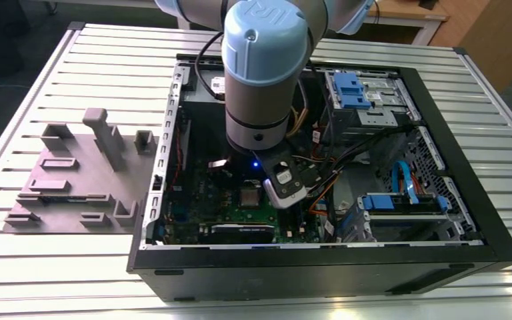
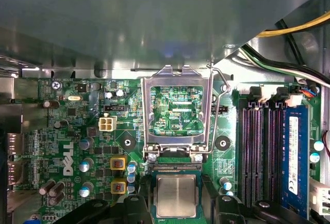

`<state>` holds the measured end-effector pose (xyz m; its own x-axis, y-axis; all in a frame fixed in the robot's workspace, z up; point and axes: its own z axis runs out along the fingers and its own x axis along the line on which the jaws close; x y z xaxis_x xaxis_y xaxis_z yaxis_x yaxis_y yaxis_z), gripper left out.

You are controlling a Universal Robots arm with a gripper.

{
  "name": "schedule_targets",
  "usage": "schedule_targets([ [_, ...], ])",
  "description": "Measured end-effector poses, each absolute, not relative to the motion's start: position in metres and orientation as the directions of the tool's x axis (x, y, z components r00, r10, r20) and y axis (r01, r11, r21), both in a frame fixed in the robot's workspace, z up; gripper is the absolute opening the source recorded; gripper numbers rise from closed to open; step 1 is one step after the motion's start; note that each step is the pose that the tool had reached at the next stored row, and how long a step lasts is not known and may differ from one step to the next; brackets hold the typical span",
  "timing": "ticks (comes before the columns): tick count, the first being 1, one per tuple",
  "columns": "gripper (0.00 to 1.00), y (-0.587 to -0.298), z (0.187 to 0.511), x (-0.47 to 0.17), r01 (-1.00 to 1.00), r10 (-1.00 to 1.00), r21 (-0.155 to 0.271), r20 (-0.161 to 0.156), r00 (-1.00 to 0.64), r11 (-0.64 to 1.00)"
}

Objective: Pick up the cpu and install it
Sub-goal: 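Place the cpu into insertion slot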

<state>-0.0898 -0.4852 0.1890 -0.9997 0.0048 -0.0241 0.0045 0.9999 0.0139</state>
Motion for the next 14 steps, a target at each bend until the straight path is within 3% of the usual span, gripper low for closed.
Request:
schedule_targets([
  [14, 0.47, -0.4835, 0.1874, -0.0898, 0.004, 0.005, 0.014, -0.024, -1.0, 1.0],
])
